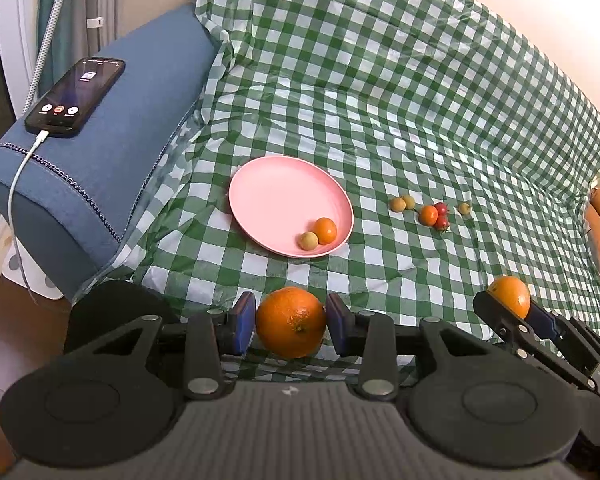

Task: Organize fruits
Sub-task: 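Carry both oranges over the pink plate and open both tools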

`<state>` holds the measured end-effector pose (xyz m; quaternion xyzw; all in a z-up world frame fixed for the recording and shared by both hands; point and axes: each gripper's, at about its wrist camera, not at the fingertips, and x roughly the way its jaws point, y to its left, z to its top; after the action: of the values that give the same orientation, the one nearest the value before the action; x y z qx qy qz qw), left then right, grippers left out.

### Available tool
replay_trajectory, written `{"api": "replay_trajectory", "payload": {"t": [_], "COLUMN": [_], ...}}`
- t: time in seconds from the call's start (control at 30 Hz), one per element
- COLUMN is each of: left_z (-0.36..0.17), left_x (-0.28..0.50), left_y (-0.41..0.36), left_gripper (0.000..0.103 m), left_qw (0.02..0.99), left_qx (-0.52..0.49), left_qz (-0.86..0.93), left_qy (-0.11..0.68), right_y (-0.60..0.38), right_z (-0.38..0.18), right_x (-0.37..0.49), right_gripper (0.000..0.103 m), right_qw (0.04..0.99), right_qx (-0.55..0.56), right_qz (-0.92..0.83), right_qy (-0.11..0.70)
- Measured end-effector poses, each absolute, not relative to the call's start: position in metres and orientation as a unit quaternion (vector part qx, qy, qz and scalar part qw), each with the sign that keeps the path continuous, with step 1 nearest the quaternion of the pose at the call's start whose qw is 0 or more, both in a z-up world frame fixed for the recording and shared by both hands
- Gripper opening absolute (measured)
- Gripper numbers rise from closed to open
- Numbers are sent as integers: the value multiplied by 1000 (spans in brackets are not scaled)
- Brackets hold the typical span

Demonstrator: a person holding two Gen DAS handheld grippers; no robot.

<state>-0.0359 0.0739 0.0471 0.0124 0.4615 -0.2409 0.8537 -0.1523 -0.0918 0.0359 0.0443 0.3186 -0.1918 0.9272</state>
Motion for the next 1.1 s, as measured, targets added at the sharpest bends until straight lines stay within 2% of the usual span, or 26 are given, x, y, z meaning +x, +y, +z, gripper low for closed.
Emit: {"api": "replay_trajectory", "payload": {"t": [0.53,0.77,1.1], "left_z": [30,7,-34], "left_x": [19,63,123], "left_y": [57,38,-6], "left_gripper": [43,43,43], "left_qw": [847,828,816], "left_qx": [8,-3,46], "left_qz": [-225,-217,-219], "left_qy": [481,518,533], "right_y": [-119,-139,-172], "right_z": [8,-11,-54], "right_x": [-113,-76,-6], "right_gripper": [39,39,39], "right_qw": [916,914,904], "right_qx": [42,47,52], "right_qz": [-193,-182,-176], "right_qy": [348,359,387]}}
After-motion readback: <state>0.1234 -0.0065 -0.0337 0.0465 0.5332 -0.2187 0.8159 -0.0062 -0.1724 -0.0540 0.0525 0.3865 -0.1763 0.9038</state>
